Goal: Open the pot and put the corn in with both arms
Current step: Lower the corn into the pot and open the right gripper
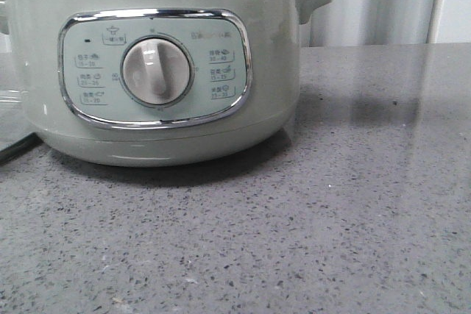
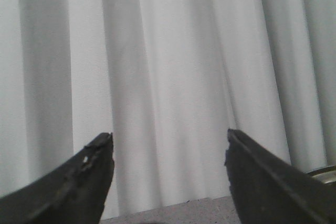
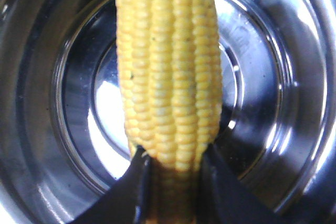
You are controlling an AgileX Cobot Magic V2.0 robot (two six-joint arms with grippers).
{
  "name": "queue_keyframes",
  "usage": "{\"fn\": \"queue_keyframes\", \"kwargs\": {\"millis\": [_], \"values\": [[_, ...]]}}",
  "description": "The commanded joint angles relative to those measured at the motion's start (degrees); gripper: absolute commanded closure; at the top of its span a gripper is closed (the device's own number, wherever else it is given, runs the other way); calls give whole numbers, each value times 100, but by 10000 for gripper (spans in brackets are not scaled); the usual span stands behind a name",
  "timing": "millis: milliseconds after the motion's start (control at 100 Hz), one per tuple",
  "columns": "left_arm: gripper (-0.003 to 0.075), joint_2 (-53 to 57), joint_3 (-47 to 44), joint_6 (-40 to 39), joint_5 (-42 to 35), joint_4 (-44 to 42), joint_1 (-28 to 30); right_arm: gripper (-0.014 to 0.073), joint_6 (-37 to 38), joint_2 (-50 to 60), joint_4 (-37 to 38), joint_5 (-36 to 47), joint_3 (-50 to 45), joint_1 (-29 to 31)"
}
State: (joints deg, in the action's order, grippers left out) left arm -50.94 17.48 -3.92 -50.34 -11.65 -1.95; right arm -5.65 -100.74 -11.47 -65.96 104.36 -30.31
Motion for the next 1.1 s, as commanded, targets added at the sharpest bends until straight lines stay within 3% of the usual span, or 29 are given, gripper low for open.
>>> {"fn": "queue_keyframes", "kwargs": {"millis": [0, 150, 220, 620, 730, 820, 890, 970, 1040, 1090], "values": [[311, 43, 196, -68, -368, 69, -40, 560, -149, 267, -41, 401, 198, 5], [311, 43, 196, -68, -372, 23, -40, 216, -149, 267, -41, 550, 198, 5], [311, 43, 196, -68, -381, 12, -40, 117, -149, 267, -41, 609, 198, 5], [311, 43, 196, -68, -406, 12, -40, 98, -149, 267, -41, 645, 198, 5], [313, 43, 196, -68, -514, -61, -40, 169, -149, 267, -41, 546, 198, 5], [351, 102, 196, -68, -557, -341, -40, 335, -149, 278, -36, 429, 198, 5], [444, 223, 196, -90, -432, -619, -40, 494, -149, 300, -27, 347, 198, 5], [613, 423, 196, -287, -234, -901, -40, 666, -160, 354, -23, 298, 198, 5], [741, 637, 196, -524, -87, -1086, -40, 666, -160, 464, -12, 335, 198, 5], [741, 801, 196, -643, 19, -1198, -40, 666, -160, 545, 15, 377, 198, 5]]}}
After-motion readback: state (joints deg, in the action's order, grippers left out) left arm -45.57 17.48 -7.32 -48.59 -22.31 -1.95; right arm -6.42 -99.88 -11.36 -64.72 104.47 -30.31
